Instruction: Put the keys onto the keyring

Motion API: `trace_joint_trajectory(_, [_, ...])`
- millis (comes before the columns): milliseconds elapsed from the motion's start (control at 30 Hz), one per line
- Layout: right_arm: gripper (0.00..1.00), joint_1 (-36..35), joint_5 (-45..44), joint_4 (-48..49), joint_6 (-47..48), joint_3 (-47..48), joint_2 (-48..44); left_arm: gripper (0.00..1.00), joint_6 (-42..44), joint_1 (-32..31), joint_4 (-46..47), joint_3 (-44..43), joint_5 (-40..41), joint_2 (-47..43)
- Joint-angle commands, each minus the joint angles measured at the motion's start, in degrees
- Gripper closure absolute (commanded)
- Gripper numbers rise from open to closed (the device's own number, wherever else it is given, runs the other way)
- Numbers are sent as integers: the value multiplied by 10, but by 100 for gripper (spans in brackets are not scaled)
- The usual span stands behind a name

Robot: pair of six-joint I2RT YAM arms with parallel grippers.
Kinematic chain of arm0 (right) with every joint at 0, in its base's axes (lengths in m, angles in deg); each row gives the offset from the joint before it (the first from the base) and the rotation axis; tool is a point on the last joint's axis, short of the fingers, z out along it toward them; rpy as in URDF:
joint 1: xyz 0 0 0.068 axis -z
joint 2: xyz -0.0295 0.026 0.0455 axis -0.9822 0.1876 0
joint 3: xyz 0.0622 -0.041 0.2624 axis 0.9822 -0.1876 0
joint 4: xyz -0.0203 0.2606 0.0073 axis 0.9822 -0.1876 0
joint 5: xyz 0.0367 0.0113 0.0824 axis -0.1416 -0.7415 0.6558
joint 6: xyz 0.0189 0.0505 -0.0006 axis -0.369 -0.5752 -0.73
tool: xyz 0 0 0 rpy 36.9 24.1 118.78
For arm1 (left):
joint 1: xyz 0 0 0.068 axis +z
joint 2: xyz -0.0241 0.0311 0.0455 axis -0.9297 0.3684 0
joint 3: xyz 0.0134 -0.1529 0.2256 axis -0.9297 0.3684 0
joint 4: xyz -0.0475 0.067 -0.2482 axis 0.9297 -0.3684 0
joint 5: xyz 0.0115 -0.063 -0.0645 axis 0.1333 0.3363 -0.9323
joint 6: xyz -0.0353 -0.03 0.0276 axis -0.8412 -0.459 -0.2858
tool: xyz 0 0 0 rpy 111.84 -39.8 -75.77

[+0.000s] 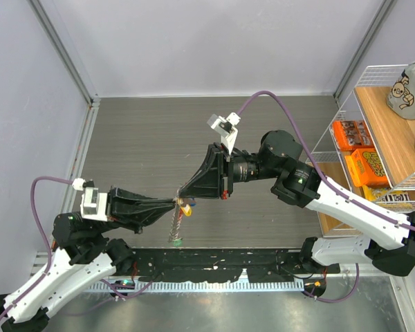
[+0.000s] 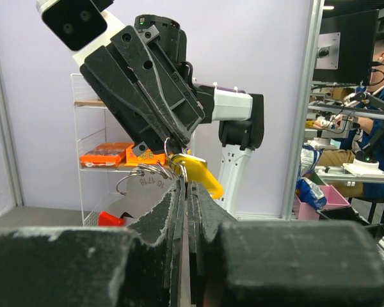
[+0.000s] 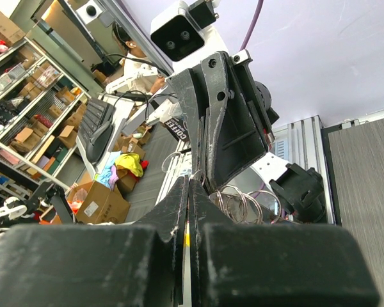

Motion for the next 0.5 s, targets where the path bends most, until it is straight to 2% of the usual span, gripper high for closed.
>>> trace_joint_trajectory(0, [95, 0, 5, 22, 8, 14, -9, 90, -6, -2, 26, -25, -16, 9])
trace_joint_trajectory(167, [95, 0, 6, 22, 9, 17, -9, 90, -6, -2, 25, -26, -17, 13])
trace_joint_trajectory(367, [94, 0, 9, 23, 8, 19, -9, 77, -3, -2, 20, -23, -5, 16])
trace_joint_trajectory(467, [94, 0, 10, 24, 7, 20, -10, 76, -2, -2, 17, -22, 1, 17])
